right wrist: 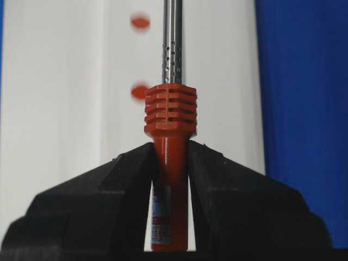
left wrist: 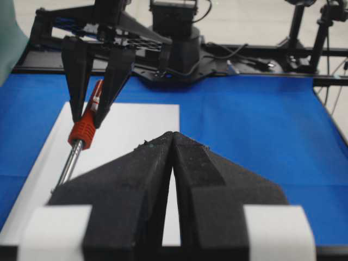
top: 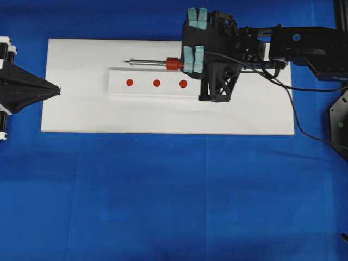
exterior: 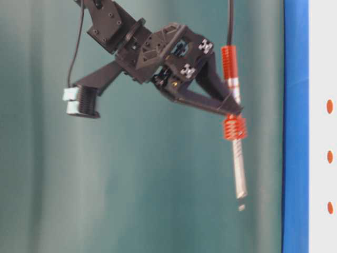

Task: Touch the tip of the soldering iron to the mark.
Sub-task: 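Hold the iron tip-down above the strip, aligning over the dots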

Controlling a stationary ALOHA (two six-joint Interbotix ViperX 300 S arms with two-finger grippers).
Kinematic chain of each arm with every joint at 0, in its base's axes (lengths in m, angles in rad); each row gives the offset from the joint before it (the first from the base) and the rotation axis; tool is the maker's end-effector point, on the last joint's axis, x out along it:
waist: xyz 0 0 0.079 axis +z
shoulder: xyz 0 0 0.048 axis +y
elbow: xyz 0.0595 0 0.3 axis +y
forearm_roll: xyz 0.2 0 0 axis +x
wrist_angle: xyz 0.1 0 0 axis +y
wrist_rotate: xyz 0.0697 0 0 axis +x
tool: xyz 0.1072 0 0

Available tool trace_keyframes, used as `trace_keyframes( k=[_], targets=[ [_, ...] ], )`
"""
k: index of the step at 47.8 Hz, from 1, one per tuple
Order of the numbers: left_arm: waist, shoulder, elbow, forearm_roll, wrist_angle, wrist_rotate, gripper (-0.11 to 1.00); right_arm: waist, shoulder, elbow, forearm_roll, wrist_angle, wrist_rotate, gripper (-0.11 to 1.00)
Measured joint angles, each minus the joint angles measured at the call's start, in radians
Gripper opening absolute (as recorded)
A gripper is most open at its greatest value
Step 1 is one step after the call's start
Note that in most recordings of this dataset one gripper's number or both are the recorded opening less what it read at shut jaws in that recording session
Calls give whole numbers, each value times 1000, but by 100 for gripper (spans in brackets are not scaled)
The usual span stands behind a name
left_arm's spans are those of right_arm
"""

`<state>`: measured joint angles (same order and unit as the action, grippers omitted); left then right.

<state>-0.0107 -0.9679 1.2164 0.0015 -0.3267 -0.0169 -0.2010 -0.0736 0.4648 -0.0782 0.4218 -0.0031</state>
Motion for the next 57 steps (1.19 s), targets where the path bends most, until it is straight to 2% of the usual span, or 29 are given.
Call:
trace_keyframes(
  k=[7, 14, 57],
  targets=[
    [0, 2, 0, 0, 0, 0, 2, -9, 12, -20, -12, 95, 3, 7],
    [0, 2, 0, 0, 0, 0, 2, -11, 12, -34, -17, 135, 0, 6],
    [0, 2, 2, 0, 2, 0, 2, -6, 12, -37, -18, 140, -8, 6]
  ],
)
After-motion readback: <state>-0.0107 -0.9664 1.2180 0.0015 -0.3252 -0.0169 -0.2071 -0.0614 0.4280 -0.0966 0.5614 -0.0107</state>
